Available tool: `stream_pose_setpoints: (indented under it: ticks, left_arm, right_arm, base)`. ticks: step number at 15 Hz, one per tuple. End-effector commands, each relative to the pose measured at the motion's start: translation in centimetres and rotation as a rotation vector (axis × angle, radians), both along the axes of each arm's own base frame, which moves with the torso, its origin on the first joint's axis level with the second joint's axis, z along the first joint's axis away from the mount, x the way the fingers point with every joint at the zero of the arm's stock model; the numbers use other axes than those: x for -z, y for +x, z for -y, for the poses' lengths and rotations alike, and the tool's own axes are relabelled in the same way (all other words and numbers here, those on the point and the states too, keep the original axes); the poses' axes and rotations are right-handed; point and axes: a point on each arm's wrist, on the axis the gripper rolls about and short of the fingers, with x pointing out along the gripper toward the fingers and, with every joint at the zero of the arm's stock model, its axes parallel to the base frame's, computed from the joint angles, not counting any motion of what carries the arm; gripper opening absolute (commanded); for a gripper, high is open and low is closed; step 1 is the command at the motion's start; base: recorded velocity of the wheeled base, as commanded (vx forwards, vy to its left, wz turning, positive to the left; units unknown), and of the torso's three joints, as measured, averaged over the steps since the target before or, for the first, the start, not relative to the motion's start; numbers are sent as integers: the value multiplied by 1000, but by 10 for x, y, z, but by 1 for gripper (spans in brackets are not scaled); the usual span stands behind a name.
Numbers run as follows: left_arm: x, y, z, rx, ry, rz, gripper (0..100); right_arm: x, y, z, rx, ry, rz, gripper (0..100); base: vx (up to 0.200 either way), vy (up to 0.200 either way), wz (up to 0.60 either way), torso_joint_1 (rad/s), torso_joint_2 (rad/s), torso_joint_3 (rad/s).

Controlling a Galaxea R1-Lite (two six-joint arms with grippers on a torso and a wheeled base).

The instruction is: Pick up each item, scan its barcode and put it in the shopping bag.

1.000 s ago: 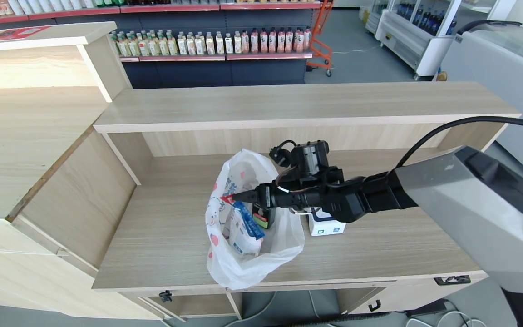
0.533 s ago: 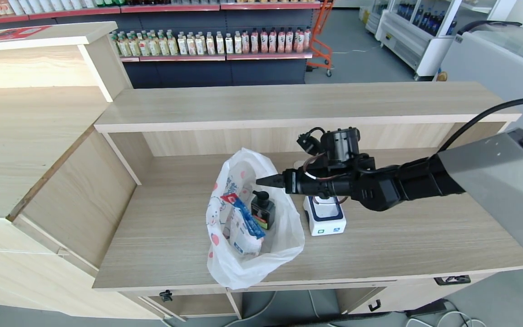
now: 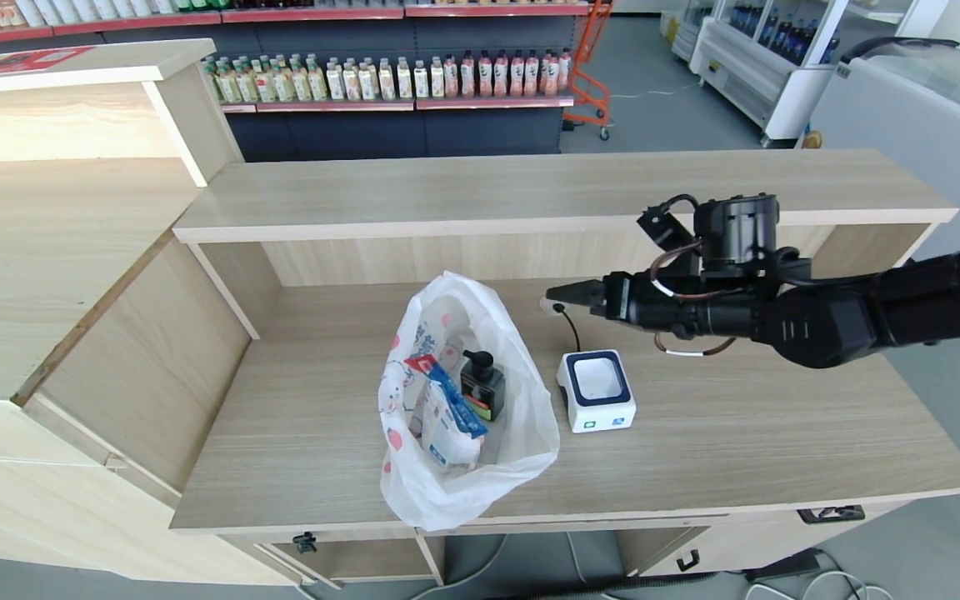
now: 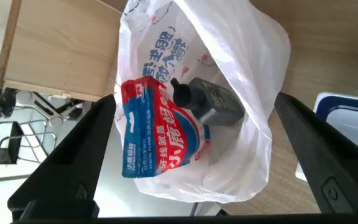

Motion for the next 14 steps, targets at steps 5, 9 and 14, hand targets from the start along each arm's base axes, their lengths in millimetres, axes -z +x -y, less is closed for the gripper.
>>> stream_pose_setpoints:
  ticks: [5,9,14]
  left_arm:
    - [0,0,0,-1,0,0,100]
    - [0,0,0,-1,0,0,100]
    - [0,0,0,-1,0,0,100]
  right_arm:
    - [-4,-239,139,484,-214,208,100]
    - [78,-352,141,683,-350,390,100]
    - [114,-390,141,745,-358,400,100]
  base:
    - [0,0,0,0,0,0]
    - [0,0,0,0,0,0]
    - [0,0,0,0,0,0]
